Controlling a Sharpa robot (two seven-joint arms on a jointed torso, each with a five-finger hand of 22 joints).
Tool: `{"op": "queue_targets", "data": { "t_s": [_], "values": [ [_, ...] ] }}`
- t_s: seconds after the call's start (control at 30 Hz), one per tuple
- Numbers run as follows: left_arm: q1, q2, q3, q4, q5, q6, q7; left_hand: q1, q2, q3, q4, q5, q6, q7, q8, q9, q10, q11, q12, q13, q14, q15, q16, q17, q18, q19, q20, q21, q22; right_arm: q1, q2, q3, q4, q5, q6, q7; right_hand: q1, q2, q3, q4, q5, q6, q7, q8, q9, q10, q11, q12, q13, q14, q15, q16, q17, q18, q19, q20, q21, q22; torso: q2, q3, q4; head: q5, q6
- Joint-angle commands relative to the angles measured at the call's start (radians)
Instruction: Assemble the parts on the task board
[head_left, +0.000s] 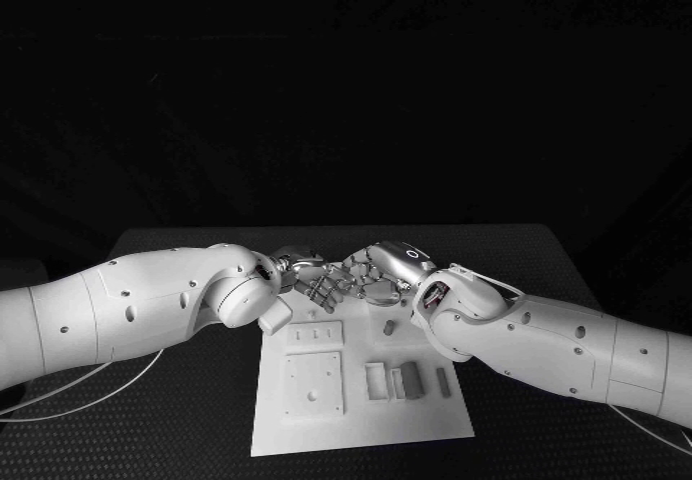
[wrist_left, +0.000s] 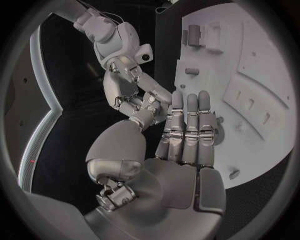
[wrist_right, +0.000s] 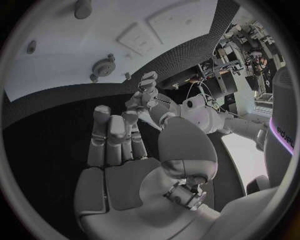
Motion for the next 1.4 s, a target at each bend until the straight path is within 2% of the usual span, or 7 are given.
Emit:
{"op": "queue_targets", "data": {
  "t_s": [0.03,0.2,0.37,0.5,0.93,1.23,1.4],
  "values": [
    [0.001,-0.003,0.001,0.005,-0.032,0.038,0.014,-0.004,0.006,0.005,-0.002,0.005,0.048,-0.040,0.007,0.005,0.010,-0.001,0.008,0.005,0.009,-0.002,0.006,0.004,0.015,0.008,-0.003,0.005,0.003,-0.001,-0.004,0.000,-0.010,0.032,0.015,0.017,-0.004,0.009,0.008,-0.001,0.003,0.100,0.040,-0.004,-0.002,-0.004,0.000,-0.007,-0.002,-0.006,-0.005,-0.002,-0.003,0.014,0.001,0.001,-0.005,-0.002,0.000,-0.0001,-0.0001,0.000,-0.002],
    [0.001,-0.007,0.001,0.002,-0.061,0.048,0.014,-0.004,0.007,0.007,-0.006,0.005,0.054,-0.044,0.012,0.018,0.014,-0.005,0.016,0.020,0.016,-0.005,0.008,0.015,0.014,0.014,-0.007,0.009,0.011,0.000,-0.008,0.000,-0.019,0.107,0.019,0.044,-0.009,0.002,0.009,-0.002,0.003,0.069,0.051,-0.028,-0.014,-0.018,0.010,-0.016,-0.004,-0.019,0.003,-0.011,-0.009,0.013,-0.010,0.005,-0.015,-0.006,0.000,-0.0001,-0.0012,0.000,-0.001],
    [0.001,-0.012,0.001,0.000,-0.079,0.048,0.016,-0.004,0.010,0.009,-0.008,0.005,0.055,-0.045,0.013,0.026,0.016,-0.007,0.021,0.029,0.020,-0.007,0.009,0.021,0.013,0.017,-0.009,0.011,0.016,0.000,-0.014,0.000,-0.022,0.138,0.019,0.058,-0.053,-0.108,-0.031,0.000,0.004,-0.051,0.094,-0.082,-0.045,-0.066,0.051,-0.036,-0.006,-0.058,0.041,-0.036,-0.018,0.005,-0.043,0.015,-0.039,-0.015,0.000,0.0004,-0.0006,0.000,-0.002],
    [0.001,-0.014,0.001,-0.002,-0.083,0.044,0.016,-0.005,0.010,0.010,-0.010,0.005,0.056,-0.046,0.015,0.033,0.016,-0.008,0.024,0.036,0.022,-0.009,0.009,0.026,0.013,0.018,-0.010,0.012,0.020,0.000,-0.018,-0.001,-0.024,0.152,0.021,0.065,-0.059,-0.145,-0.034,0.003,0.003,-0.101,0.114,-0.079,-0.060,-0.092,0.070,-0.043,-0.005,-0.079,0.060,-0.048,-0.023,0.000,-0.060,0.022,-0.054,-0.022,0.000,0.0003,-0.0003,0.000,-0.002],
    [0.001,-0.021,0.001,-0.017,-0.083,0.013,0.013,-0.008,0.010,0.012,-0.010,0.005,0.057,-0.047,0.016,0.043,0.016,-0.009,0.028,0.046,0.025,-0.011,0.008,0.033,0.012,0.020,-0.013,0.013,0.025,0.000,-0.044,-0.001,-0.025,0.218,0.009,0.111,-0.053,-0.179,-0.026,0.004,0.003,-0.128,0.125,-0.075,-0.073,-0.118,0.082,-0.050,-0.006,-0.103,0.073,-0.056,-0.029,-0.005,-0.078,0.031,-0.069,-0.027,0.000,0.0008,-0.0004,0.004,0.000],
    [0.001,-0.035,0.000,-0.010,-0.205,-0.068,-0.115,-0.013,0.008,0.012,-0.010,0.004,0.051,-0.045,0.011,0.049,0.012,-0.008,0.029,0.055,0.026,-0.011,0.006,0.039,0.011,0.021,-0.014,0.015,0.031,0.000,-0.098,-0.001,-0.041,0.338,-0.070,0.152,-0.050,-0.184,-0.023,0.005,0.003,-0.128,0.126,-0.073,-0.075,-0.120,0.083,-0.049,-0.006,-0.106,0.073,-0.056,-0.030,-0.004,-0.079,0.032,-0.069,-0.028,-0.001,0.0011,0.0007,0.008,-0.005],
    [0.001,-0.039,0.000,0.004,-0.277,-0.079,-0.170,-0.018,0.005,0.010,-0.008,0.004,0.051,-0.043,0.007,0.051,0.015,-0.009,0.031,0.060,0.033,-0.012,0.009,0.045,0.013,0.027,-0.016,0.019,0.037,0.022,-0.107,0.000,-0.080,0.458,-0.082,0.220,-0.046,-0.177,-0.019,0.006,0.003,-0.125,0.125,-0.071,-0.075,-0.119,0.082,-0.048,-0.006,-0.105,0.073,-0.055,-0.031,-0.004,-0.078,0.032,-0.069,-0.028,0.000,0.0012,0.0000,0.011,-0.008]
  ]
}}
